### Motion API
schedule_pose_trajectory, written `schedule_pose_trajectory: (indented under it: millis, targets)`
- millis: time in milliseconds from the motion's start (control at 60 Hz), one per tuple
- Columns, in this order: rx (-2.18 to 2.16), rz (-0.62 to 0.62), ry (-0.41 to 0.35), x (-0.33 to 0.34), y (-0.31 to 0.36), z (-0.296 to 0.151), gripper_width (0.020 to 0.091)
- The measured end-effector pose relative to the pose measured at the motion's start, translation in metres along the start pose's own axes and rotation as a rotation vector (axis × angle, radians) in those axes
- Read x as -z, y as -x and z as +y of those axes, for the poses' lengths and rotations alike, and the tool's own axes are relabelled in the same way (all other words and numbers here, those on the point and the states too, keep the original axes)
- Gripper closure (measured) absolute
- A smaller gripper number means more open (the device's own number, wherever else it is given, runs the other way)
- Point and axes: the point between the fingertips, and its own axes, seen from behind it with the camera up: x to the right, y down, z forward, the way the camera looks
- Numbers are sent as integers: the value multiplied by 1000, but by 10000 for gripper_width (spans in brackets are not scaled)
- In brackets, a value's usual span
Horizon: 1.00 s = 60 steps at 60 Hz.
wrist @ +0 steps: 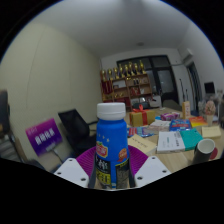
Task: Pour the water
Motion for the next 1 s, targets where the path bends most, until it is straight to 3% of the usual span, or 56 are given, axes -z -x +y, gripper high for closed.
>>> schedule_pose_trajectory:
  millis: [167, 233, 417, 517, 767, 1000]
  targets:
    - [-547, -147, -99, 49, -1, -81, 645]
    - [-840, -259, -123, 55, -37, -95, 645]
    - [-1533, -461, -102, 84, -70, -108, 647]
    - [-1661, -463, -75, 94, -78, -99, 648]
    - [-1895, -411, -120, 108, -99, -93, 646]
    - [-1928, -384, -100, 116, -100, -86, 645]
